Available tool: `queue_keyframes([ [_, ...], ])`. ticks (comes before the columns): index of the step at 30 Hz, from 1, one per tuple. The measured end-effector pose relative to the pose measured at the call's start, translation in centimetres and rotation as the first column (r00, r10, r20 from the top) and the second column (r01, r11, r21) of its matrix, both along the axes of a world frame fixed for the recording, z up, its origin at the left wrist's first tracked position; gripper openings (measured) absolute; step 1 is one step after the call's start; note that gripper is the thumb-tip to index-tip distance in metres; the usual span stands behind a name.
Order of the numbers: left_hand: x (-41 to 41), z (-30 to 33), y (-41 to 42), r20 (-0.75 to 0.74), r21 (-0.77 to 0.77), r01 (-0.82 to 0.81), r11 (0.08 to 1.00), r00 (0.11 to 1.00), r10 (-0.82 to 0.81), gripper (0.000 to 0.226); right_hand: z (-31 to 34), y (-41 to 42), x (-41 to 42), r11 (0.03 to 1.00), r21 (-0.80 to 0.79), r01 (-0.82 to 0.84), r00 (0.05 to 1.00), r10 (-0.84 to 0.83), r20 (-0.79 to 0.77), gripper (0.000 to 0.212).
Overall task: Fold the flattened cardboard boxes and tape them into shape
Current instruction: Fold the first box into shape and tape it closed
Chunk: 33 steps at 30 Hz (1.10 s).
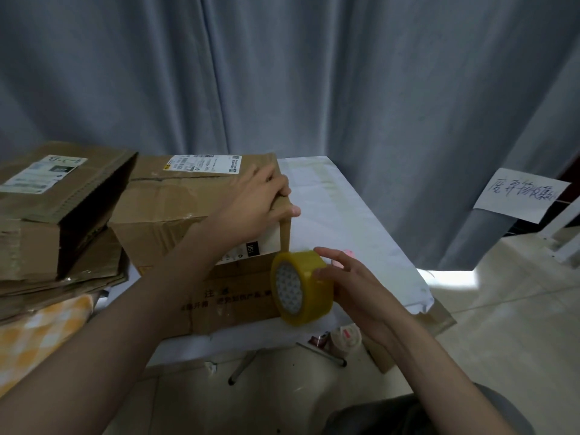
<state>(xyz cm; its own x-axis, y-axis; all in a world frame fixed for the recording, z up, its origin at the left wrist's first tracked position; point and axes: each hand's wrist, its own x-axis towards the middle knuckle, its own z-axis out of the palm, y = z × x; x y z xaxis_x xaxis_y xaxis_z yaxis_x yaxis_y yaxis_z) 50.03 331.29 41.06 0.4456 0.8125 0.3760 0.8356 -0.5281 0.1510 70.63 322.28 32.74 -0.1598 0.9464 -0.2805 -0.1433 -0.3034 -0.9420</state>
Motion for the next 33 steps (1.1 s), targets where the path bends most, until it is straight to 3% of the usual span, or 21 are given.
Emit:
queue_keyframes([
  [4,0.1,-0.9,0.4,-0.016,0.069,0.01,0.998,1.0,-0.009,0.043,-0.3,-1.2,0.8,0.991,0.043,-0.125,0.988,0.128,-0.081,0.058],
  [6,-0.2,-1.4,0.1,-0.06,0.081,0.033,0.996,0.998,-0.028,0.056,-0.6,-1.4,0.6,0.986,0.093,-0.138,0.984,0.147,-0.096,0.058],
  [8,-0.3,-1.9,-0.3,-0.072,0.059,0.045,0.997,0.997,-0.04,0.071,-0.6,-1.5,0.5,0.981,0.157,-0.117,0.989,0.129,-0.07,0.06],
  [10,-0.1,-2.0,-0.2,-0.089,0.035,0.017,0.999,0.996,-0.014,0.071,-0.6,-1.6,0.4,0.972,0.217,-0.093,0.995,0.097,-0.006,0.06],
  [13,0.3,-1.6,0.2,-0.24,-0.013,0.024,1.0,0.97,-0.026,0.066,-0.7,-1.8,0.2,0.96,0.267,-0.085,0.995,0.068,0.07,0.059],
  [14,0.4,-1.2,0.2,-0.221,-0.05,0.049,0.998,0.973,-0.059,0.064,-0.7,-1.8,0.2,0.957,0.279,-0.08,0.995,0.058,0.086,0.059],
  [16,0.4,-0.3,-0.1,-0.027,-0.126,0.1,0.987,0.994,-0.104,0.061,-0.6,-2.0,0.1,0.95,0.306,-0.063,0.995,0.037,0.088,0.06],
  [18,0.0,0.3,-1.0,0.203,-0.075,0.156,0.985,0.969,-0.138,0.056,-0.4,-2.2,0.1,0.94,0.338,-0.041,0.997,0.014,0.081,0.06],
  [19,0.0,0.5,-1.7,0.243,-0.022,0.163,0.986,0.958,-0.152,0.051,-0.3,-2.3,0.1,0.934,0.356,-0.032,0.997,0.005,0.077,0.06],
  [24,1.2,-0.5,-6.1,0.152,-0.139,0.174,0.975,0.977,-0.152,0.069,0.4,-2.5,-0.2,0.904,0.427,0.006,1.0,-0.018,0.025,0.062],
  [27,2.0,-0.9,-7.0,0.159,-0.077,0.146,0.986,0.978,-0.132,0.057,0.8,-2.7,-0.4,0.891,0.453,0.02,0.999,-0.035,0.025,0.06],
  [33,3.3,-0.4,-7.9,0.343,-0.009,0.106,0.994,0.934,-0.097,0.025,1.2,-2.8,-0.2,0.871,0.491,0.008,0.991,-0.071,0.11,0.059],
])
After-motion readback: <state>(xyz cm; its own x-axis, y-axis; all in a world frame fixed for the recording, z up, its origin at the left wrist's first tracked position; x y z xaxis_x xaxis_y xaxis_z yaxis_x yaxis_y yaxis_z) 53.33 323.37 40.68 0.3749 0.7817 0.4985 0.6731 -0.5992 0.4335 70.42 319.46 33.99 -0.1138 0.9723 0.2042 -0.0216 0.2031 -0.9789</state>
